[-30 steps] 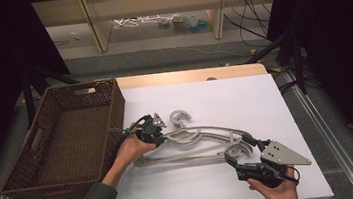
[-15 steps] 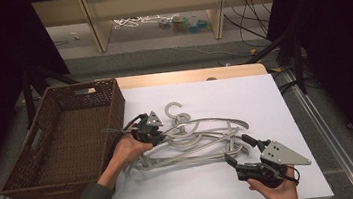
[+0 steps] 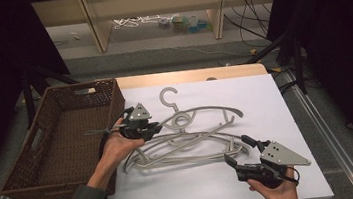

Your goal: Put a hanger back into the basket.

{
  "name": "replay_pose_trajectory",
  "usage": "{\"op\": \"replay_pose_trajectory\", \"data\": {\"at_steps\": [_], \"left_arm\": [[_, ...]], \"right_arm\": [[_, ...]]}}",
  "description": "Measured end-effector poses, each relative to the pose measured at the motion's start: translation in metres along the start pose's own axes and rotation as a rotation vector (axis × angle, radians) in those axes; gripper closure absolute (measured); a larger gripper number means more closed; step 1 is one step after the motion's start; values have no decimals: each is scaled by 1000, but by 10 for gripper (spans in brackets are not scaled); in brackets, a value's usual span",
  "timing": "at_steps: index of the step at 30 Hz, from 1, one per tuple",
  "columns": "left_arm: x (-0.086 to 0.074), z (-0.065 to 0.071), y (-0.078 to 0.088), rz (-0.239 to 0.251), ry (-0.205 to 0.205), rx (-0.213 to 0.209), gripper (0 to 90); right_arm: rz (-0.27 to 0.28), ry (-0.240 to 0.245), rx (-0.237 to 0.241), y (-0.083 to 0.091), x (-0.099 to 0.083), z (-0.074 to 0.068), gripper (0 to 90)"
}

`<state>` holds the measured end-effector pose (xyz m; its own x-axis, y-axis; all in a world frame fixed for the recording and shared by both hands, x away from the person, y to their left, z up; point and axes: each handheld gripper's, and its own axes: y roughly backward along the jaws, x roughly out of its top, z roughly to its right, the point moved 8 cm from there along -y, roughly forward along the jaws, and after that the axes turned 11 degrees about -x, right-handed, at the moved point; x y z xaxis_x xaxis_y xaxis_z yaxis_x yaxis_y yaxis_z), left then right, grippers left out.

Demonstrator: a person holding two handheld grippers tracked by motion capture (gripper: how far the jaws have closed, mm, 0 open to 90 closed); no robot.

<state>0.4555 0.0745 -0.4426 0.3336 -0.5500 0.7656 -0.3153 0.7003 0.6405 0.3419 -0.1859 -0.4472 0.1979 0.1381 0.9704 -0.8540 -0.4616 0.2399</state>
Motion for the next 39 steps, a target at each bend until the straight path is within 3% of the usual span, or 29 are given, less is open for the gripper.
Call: {"op": "replay_pose_trajectory", "data": {"at_steps": [7,10,13,14,15,17,19,21,22,25,27,34,39], "left_arm": [[15,4,26,65,8,21,818],[25,5,42,99,13,54,819],[33,5,63,111,5,72,819],[37,4,81,128,7,84,819],[37,4,81,128,7,84,819],[39,0,102,141,-6,116,819],[40,-4,122,174,9,140,819],[36,-10,142,163,2,165,819],[30,-16,157,176,21,193,819],[22,-24,170,165,28,225,819],[10,-34,181,178,58,247,819],[-16,-55,199,184,112,288,819],[-29,-66,205,192,146,293,819]], "right_arm": [[11,-2,-1,0,1,0,205],[-1,0,5,0,0,-1,205],[7,-3,6,-1,0,-2,205],[7,2,6,-1,-1,-2,205],[7,2,6,-1,-1,-2,205],[6,0,8,-1,-1,-3,205],[6,0,8,-1,-1,-2,205],[3,1,6,-1,-2,-2,205],[1,1,5,-2,-2,-3,205],[-4,0,19,-2,-2,-4,205],[-5,4,11,-2,-2,-4,205],[-8,3,3,-3,-3,-3,205],[-10,3,8,-3,-3,-4,205]]}}
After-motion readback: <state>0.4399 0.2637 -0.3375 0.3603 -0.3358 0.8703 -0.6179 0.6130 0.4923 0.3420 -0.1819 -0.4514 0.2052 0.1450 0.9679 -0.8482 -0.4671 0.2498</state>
